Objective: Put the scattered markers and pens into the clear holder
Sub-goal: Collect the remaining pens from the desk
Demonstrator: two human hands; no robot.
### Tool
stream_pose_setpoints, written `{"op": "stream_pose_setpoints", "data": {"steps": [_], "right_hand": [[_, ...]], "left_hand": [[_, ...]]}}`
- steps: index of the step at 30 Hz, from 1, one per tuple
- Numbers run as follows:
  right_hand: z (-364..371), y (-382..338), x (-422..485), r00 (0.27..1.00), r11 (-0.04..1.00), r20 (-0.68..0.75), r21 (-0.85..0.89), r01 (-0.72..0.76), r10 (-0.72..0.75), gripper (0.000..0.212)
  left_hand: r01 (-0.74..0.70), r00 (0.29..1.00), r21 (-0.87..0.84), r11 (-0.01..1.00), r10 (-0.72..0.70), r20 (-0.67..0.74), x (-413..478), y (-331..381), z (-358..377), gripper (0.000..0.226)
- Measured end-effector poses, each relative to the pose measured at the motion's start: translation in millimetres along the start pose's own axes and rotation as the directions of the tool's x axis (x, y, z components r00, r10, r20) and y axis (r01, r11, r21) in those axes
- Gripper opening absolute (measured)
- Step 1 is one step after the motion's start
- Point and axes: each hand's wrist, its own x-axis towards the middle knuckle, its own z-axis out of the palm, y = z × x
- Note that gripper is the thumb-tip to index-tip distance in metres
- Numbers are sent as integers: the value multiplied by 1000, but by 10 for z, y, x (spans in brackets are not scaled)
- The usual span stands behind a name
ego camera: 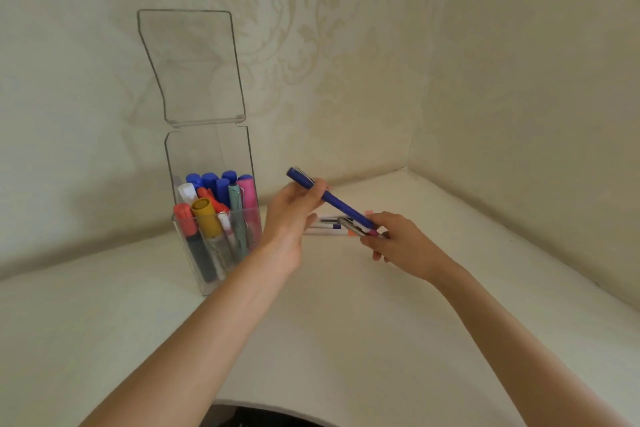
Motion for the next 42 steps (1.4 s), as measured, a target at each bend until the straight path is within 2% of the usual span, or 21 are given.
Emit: {"op": "stream_pose_setpoints", "data": {"steps": [2,5,8,11,13,14,18,20,23,24,25,27,30,32,35,38,39,40,42], "right_hand": [[0,15,1,999,997,-33,59,-40,42,12],[-15,-22,46,989,984,-86,141,-111,123,14],[5,-198,107,990,975,-105,207,-75,98,15],[67,-480,147,994,961,-104,276,13,16,17],[125,-677,169,993,944,-112,324,61,-26,16],[153,-776,175,991,935,-123,344,85,-45,15],[242,-1130,174,971,869,-209,450,203,-119,15],[258,-1246,159,961,829,-236,502,245,-141,16],[246,-1356,132,951,760,-264,581,290,-161,19],[237,-1382,123,949,735,-270,608,301,-165,19],[230,-1400,118,947,715,-276,628,307,-165,19],[223,-1413,111,950,690,-274,660,298,-149,17],[238,-1373,104,962,658,-252,707,260,-109,15],[255,-1322,97,965,663,-249,710,238,-81,13],[277,-1248,102,970,656,-237,724,212,-52,12],[284,-1239,126,973,641,-229,742,197,-33,12],[289,-1252,133,972,640,-232,743,195,-27,13],[296,-1274,137,970,638,-242,744,201,-23,13],[312,-1346,147,960,610,-280,756,236,-25,13]], "left_hand": [[-90,996,14,996,90,4,-83,191,-72,4],[-300,954,143,943,292,72,-289,469,-142,8],[-494,869,210,843,489,83,-474,802,-275,11],[-624,749,297,723,661,-35,-558,1109,-553,26],[-629,698,425,651,714,-59,-562,1175,-754,47],[-604,704,485,633,708,-46,-560,1166,-829,56],[-521,745,634,572,667,11,-510,978,-964,52],[-528,717,621,579,696,-40,-509,947,-999,50],[-608,627,521,599,765,-148,-537,1034,-1084,50],[-619,617,511,596,772,-154,-539,1062,-1108,50],[-607,631,530,593,764,-132,-533,1074,-1118,51],[-537,712,623,569,702,-27,-525,1037,-1076,54],[-502,774,744,441,614,158,-513,864,-1004,54],[-500,782,791,352,575,239,-484,734,-1036,49],[-490,747,861,134,575,335,-448,575,-1184,37],[-489,720,872,30,578,384,-473,448,-1374,56],[-472,727,881,39,583,364,-495,411,-1433,62],[-448,748,889,94,584,315,-517,387,-1491,68],[-406,806,867,288,561,190,-544,337,-1567,79]]}}
